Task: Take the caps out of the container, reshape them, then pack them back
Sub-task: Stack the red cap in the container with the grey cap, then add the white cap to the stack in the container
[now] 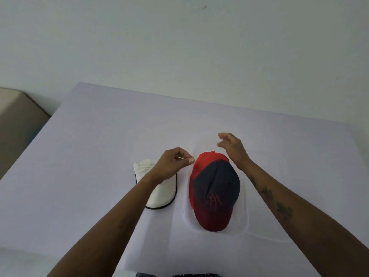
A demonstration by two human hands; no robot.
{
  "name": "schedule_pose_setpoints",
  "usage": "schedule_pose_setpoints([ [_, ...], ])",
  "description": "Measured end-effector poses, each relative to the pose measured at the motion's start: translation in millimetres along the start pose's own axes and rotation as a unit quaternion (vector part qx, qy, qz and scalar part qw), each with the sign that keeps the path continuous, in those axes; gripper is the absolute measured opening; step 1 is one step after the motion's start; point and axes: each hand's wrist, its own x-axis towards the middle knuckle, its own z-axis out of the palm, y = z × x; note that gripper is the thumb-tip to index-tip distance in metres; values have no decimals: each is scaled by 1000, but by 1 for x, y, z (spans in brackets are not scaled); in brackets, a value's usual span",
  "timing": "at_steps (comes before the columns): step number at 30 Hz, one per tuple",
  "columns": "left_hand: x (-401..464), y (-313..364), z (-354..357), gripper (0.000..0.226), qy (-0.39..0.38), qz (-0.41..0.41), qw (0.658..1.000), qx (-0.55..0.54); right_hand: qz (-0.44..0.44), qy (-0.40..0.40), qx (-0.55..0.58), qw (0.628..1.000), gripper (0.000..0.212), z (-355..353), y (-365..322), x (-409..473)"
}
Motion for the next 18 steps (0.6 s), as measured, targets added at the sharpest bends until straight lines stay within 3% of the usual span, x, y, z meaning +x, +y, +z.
schedule_pose_setpoints([
  [3,-6,2,-50,16,122,36,992,-24,-72,-23,-14,997,32,27,-25,6],
  [6,-11,-13,-92,25,186,18,981,46,-106,-133,-68,983,41,69,-44,6],
  [8,-16,-31,-113,44,132,-15,982,136,-92,-250,-176,948,60,98,-52,7],
  [11,-22,-58,-124,71,9,-79,957,280,-56,-375,-358,853,85,133,-55,6],
  [12,-22,-66,-124,73,-14,-90,945,315,-55,-381,-385,839,81,142,-53,5],
  [14,-19,-75,-119,70,-13,-94,936,340,-65,-354,-392,847,61,155,-49,2],
  [18,-12,-83,-116,30,30,-71,952,295,-66,-313,-349,881,30,162,-48,1],
])
